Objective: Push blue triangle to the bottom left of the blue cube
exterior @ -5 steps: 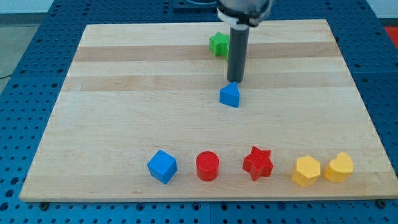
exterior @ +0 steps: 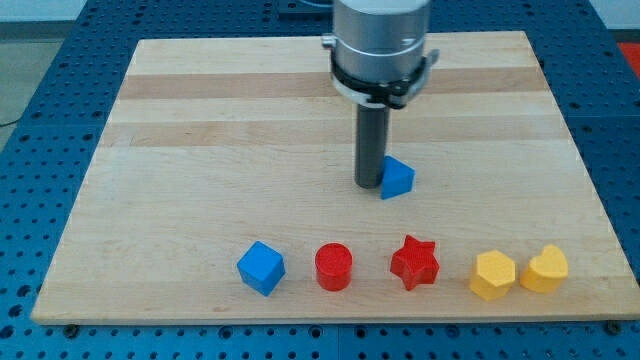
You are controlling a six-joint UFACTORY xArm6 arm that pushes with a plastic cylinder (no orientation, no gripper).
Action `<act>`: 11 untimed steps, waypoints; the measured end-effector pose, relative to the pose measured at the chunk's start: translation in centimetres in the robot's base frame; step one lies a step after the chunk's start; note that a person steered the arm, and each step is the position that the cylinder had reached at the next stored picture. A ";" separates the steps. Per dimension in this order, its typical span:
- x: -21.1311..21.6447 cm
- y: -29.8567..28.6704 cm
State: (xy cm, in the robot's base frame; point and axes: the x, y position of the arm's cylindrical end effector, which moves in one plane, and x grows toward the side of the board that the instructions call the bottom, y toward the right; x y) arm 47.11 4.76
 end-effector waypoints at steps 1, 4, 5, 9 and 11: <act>1.7 1.2; 4.3 5.4; 3.9 9.2; -3.1 4.8; -2.8 4.4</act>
State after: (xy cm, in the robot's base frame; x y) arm 44.28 9.16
